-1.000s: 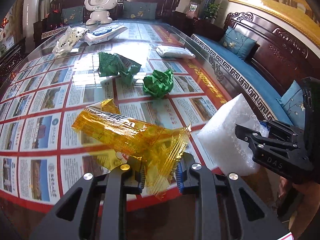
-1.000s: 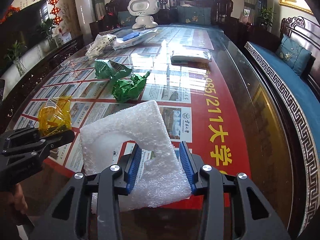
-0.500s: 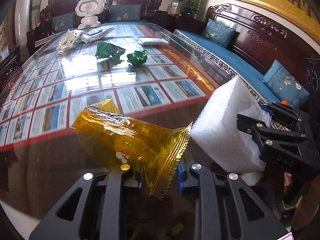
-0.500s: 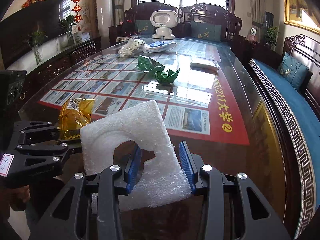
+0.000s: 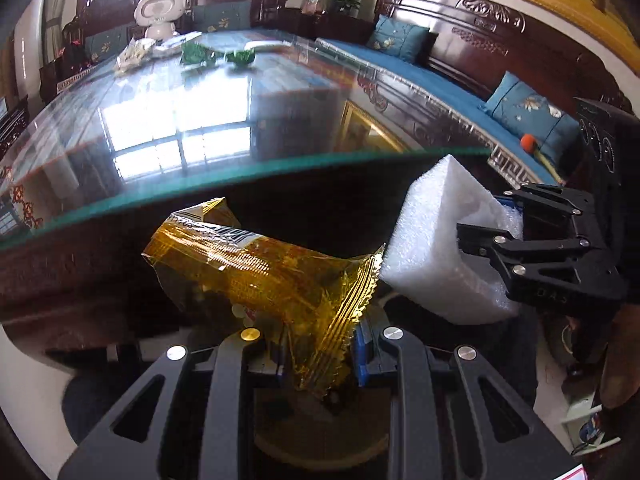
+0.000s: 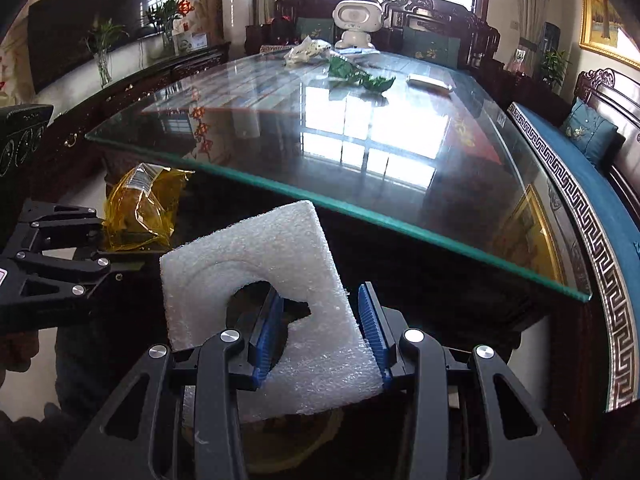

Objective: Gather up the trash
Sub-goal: 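Carry the yellow wrapper and white foam down over the yellow bin, then open the left tool to drop the wrapper while the right tool drops the foam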

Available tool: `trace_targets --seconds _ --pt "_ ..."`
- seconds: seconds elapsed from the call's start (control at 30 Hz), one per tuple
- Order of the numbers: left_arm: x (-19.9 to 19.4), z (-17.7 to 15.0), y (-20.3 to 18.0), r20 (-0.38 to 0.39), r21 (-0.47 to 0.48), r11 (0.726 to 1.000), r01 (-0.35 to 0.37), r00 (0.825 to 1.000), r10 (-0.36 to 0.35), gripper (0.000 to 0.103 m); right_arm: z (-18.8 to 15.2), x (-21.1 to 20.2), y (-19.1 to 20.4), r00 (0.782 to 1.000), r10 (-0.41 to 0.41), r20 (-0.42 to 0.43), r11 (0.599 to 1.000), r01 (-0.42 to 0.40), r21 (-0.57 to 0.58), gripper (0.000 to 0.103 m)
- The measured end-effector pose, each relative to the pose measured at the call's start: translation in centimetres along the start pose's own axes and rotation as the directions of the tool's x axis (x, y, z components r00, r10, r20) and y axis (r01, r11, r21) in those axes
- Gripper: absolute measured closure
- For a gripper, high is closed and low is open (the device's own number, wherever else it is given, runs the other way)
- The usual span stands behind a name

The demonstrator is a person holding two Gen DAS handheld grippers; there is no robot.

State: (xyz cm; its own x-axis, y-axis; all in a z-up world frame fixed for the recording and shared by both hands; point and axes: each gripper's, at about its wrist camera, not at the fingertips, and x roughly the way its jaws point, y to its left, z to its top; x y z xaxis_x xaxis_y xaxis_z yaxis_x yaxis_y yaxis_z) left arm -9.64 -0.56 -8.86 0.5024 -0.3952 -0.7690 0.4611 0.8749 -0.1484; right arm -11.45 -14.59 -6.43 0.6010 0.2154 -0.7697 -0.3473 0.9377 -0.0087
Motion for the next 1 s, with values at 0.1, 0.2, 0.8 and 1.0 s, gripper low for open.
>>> trace_targets --seconds 0.1,0.2,0.8,1.0 --pt "2.3 -3.7 0.6 -0.085 -0.062 0.998 0.019 0.996 -0.024 0.079 -3.7 1.4 0.8 0.998 0.012 -0.066 1.0 -0.01 0.027 0.064" --pt "4.9 -7.1 1.1 -0.17 -0.085 0.996 0.027 0.985 -0.041 0.079 -6.7 3.8 1.4 0.988 0.051 -0.145 0.996 -0.04 0.076 0.064" --pt "14.4 -12.5 4.9 -0.354 -0.285 0.949 0.135 0.906 -0.234 0.011 -10.7 10.9 1.8 0.961 0.049 -0.273 0.993 -0.017 0.119 0.064" --pt "13.9 -12.0 3.8 -0.345 -0.247 0.959 0.139 0.912 -0.222 0.012 -10.6 11.5 2.1 0.958 0.057 -0.279 0.994 -0.029 0.101 0.064"
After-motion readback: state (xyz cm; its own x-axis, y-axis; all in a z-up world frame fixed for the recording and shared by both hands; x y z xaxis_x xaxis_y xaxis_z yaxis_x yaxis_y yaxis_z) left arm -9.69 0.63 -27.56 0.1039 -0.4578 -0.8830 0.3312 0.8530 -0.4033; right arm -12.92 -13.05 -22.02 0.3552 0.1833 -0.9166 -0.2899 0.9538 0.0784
